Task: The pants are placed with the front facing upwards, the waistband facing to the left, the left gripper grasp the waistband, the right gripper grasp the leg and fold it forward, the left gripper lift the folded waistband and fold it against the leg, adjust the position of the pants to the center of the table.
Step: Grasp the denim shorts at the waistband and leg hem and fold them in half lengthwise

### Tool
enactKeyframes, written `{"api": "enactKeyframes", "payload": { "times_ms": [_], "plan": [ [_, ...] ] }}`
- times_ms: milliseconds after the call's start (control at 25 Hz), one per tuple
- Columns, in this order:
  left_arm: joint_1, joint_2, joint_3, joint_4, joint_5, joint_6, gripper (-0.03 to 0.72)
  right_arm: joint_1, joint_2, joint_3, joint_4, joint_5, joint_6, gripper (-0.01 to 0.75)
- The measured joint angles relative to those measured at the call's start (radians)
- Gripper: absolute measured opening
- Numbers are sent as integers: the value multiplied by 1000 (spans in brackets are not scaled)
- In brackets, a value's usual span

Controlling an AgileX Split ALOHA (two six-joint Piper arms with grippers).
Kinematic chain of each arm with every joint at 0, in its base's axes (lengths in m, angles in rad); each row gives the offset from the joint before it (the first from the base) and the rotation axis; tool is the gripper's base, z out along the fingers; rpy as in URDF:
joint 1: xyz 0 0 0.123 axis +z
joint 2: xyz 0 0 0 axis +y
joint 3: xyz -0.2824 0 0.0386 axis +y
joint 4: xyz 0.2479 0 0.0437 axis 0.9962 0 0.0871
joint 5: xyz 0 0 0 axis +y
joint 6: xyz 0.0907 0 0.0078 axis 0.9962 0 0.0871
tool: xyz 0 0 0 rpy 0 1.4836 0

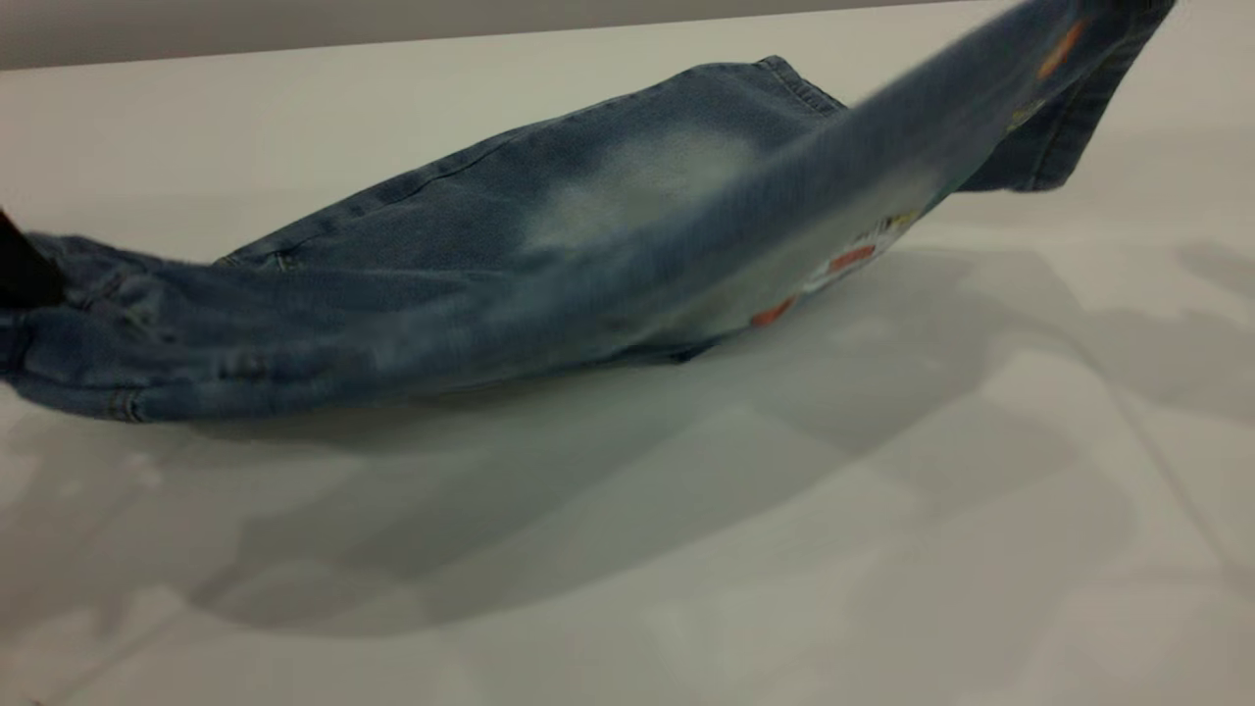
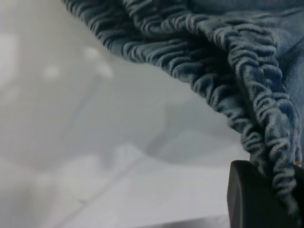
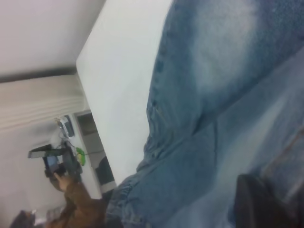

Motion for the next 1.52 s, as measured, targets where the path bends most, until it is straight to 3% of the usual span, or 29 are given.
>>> {"api": "enactKeyframes", "payload": {
  "times_ms": [240,520,680,1240,1520],
  "plan": [
    [0,0,0,-24,-22,0,139,70,84,-33,117,-10,-70,12],
    [0,0,0,-24,-74,-88,139,151,147,-170,136,-30,-4,12],
    [0,12,0,-19,-92,-128,139,152,198,-248,142,-85,36,12],
    [0,85,0,-142,-241,-211,138,153,399,-422,182,-73,62,12],
    [0,87,0,-151,-323,-293,138,191,462,-475,180,-77,59,12]
  ]
}}
